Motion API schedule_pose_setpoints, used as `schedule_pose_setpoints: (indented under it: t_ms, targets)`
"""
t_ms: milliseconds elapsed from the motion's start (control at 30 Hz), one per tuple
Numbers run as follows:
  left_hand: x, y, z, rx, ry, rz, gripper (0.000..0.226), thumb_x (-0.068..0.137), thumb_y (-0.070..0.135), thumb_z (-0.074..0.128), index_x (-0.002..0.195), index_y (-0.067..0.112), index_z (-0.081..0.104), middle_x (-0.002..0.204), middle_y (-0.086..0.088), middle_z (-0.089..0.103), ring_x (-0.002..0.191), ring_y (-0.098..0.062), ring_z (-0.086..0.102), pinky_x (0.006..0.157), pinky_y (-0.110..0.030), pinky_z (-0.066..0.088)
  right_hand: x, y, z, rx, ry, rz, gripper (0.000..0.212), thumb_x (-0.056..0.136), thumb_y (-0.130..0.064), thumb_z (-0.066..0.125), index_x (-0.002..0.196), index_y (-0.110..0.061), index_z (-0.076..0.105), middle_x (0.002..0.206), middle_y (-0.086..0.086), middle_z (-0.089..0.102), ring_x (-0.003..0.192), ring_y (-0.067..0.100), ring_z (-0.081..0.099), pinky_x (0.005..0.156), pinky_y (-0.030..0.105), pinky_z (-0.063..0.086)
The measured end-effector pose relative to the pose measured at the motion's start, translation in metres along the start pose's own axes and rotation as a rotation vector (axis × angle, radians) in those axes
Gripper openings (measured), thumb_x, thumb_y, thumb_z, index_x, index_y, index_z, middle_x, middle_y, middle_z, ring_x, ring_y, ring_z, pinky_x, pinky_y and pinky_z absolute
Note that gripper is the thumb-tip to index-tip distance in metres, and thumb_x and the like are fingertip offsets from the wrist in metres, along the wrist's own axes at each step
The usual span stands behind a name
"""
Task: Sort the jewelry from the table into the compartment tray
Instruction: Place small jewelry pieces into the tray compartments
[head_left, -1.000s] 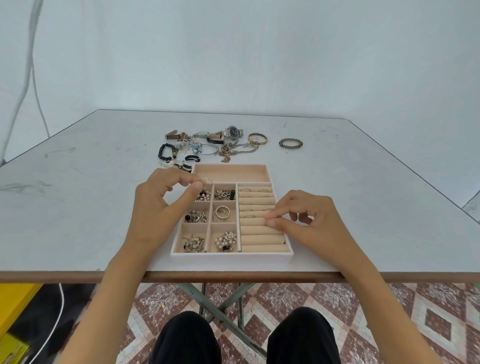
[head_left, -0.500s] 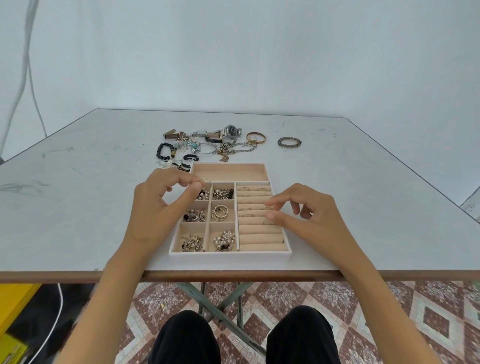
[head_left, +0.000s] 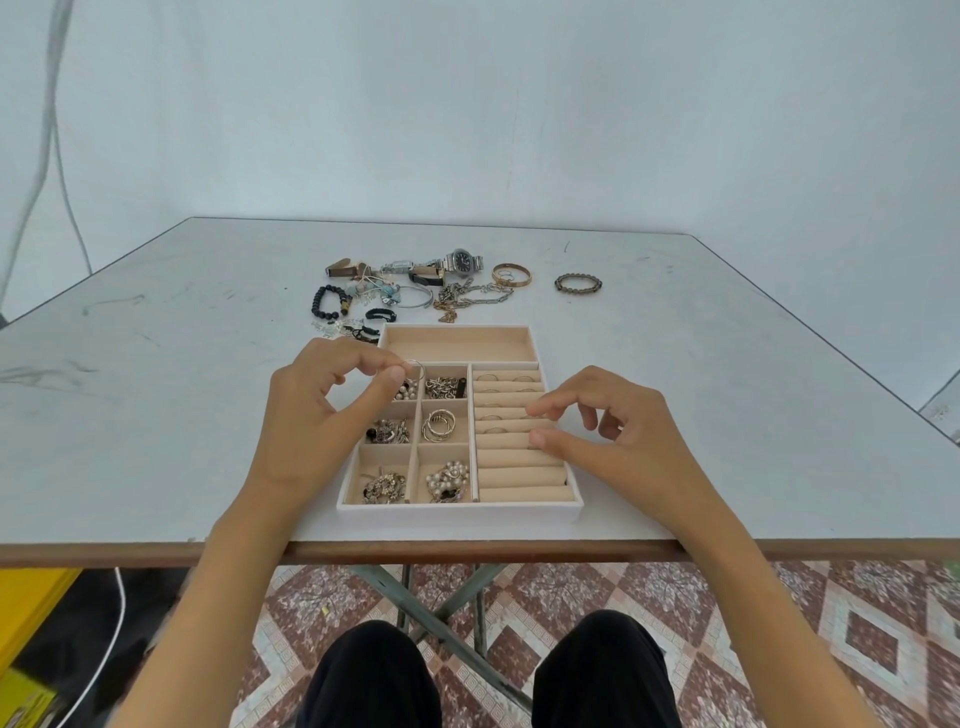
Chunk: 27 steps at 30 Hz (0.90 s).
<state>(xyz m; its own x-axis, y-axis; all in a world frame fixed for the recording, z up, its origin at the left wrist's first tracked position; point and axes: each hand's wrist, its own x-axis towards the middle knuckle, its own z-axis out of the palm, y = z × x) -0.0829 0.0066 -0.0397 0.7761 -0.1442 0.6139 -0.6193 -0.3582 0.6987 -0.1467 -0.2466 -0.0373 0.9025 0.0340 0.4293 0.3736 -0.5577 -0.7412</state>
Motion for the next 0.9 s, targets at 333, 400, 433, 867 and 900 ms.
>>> schedule_pose_setpoints:
  t_ms: [333,400,433,867,900]
  targets:
    - [0.000,0.003,0.000,0.022,-0.013,0.001,0.008,0.086,0.026,0.063,0.087,0.027,0.071,0.092,0.021,0.067,0.095,-0.002,0.056,0.078,-0.013,0.039,0.000,0.002,0.001,0.026,0.004,0.003,0.020,0.073,-0.020,0.081,0.089,-0.030,0.075,0.084,-0.011,0.064,0.068,0.009,0.044,0.059,0.014,0.033]
    - [0.000,0.003,0.001,0.022,-0.011,-0.001,0.008,0.086,0.025,0.063,0.086,0.025,0.071,0.092,0.021,0.067,0.095,-0.001,0.056,0.078,-0.013,0.039,0.000,0.001,-0.001,0.025,0.047,-0.010,0.015,0.079,-0.022,0.077,0.092,-0.029,0.074,0.087,-0.011,0.064,0.071,0.009,0.049,0.057,0.015,0.035]
    - [0.000,0.003,0.000,0.025,-0.011,-0.001,0.008,0.086,0.025,0.063,0.086,0.024,0.071,0.092,0.021,0.067,0.094,0.000,0.056,0.078,-0.013,0.039,-0.001,0.002,-0.002,0.023,0.096,-0.014,0.011,0.083,-0.024,0.073,0.093,-0.028,0.073,0.090,-0.012,0.065,0.074,0.009,0.053,0.057,0.016,0.038]
    - [0.003,0.015,0.004,0.005,-0.092,0.001,0.007,0.086,0.029,0.066,0.086,0.029,0.073,0.093,0.014,0.069,0.096,-0.005,0.059,0.086,-0.027,0.046,0.007,0.016,0.008,-0.819,-0.251,0.426,0.061,0.100,-0.048,0.009,0.154,-0.019,0.002,0.161,0.001,-0.003,0.148,0.016,-0.005,0.120,0.047,-0.001]
    - [0.004,0.018,0.005,0.067,-0.141,0.044,0.009,0.086,0.034,0.064,0.086,0.032,0.073,0.090,0.016,0.069,0.093,-0.003,0.059,0.086,-0.031,0.046,0.008,0.016,0.008,-0.828,-0.260,0.429,0.062,0.100,-0.049,0.008,0.154,-0.019,0.001,0.161,0.002,-0.004,0.148,0.016,-0.005,0.120,0.047,-0.001]
